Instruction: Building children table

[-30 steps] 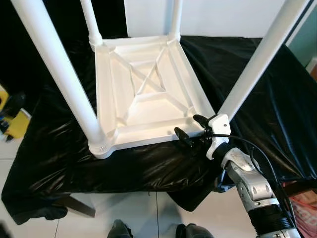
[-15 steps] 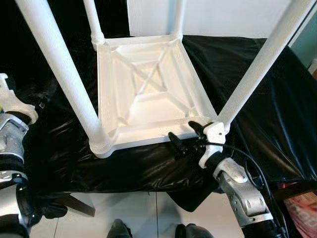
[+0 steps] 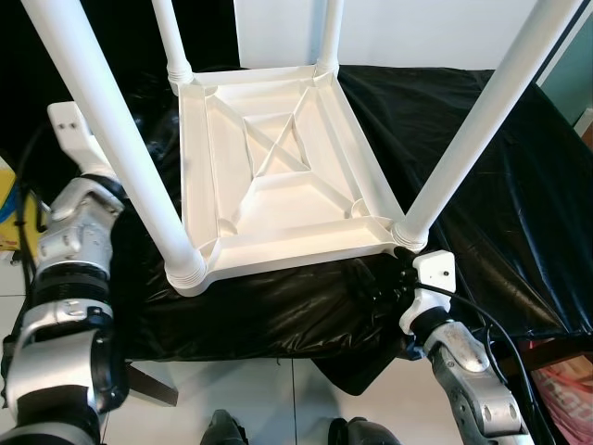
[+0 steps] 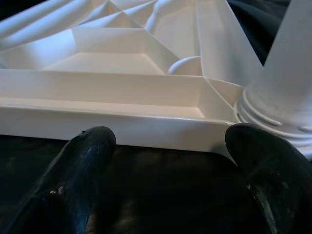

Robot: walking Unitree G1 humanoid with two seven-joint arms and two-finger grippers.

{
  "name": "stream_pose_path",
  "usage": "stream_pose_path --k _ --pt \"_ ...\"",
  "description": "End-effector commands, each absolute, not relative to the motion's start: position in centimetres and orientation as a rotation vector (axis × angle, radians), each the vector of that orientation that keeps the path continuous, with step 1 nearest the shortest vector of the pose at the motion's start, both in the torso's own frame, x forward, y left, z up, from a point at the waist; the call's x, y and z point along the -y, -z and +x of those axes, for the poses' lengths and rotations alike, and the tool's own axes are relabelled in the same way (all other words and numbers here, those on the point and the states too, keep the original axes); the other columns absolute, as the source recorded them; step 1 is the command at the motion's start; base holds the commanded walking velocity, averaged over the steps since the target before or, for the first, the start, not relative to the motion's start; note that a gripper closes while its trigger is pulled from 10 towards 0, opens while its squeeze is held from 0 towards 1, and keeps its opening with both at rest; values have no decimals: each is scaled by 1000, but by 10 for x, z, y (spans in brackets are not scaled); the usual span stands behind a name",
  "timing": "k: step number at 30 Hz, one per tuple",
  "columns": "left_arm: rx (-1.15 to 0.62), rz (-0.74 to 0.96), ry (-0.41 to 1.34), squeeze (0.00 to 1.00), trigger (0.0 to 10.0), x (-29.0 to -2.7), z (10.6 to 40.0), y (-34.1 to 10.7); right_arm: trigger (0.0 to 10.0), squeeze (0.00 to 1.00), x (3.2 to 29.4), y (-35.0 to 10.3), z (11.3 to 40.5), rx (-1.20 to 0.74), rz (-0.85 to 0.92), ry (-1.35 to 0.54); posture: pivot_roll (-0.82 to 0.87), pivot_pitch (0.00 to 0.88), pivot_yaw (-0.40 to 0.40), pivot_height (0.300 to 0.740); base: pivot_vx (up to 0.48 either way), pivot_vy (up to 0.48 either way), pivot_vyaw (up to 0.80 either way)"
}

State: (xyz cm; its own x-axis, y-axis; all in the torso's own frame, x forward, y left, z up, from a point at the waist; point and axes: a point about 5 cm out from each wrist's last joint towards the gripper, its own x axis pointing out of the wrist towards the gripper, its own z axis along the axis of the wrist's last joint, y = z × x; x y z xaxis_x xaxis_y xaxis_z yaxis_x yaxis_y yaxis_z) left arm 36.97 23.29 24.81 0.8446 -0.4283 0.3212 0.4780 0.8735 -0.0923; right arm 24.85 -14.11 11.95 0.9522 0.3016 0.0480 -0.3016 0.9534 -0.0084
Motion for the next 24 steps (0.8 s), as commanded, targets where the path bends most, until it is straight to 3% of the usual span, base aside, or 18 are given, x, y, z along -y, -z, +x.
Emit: stream_pose_path --k 1,6,9,24 --pt "311 -112 774 0 10000 -211 357 -246 10000 0 147 -119 246 44 -7 -269 -78 157 -26 740 0 0 0" --pt "319 -86 898 0 10000 -180 338 -244 10000 0 153 -118 245 47 -15 -220 -69 157 -26 740 0 0 0" --pt "319 -86 898 0 10000 -180 338 -244 10000 0 153 -118 245 47 -15 -220 -69 157 -26 740 0 0 0" --pt "331 -138 998 0 10000 -128 287 -242 10000 0 161 -107 245 7 10 -81 -61 153 -1 740 0 0 0"
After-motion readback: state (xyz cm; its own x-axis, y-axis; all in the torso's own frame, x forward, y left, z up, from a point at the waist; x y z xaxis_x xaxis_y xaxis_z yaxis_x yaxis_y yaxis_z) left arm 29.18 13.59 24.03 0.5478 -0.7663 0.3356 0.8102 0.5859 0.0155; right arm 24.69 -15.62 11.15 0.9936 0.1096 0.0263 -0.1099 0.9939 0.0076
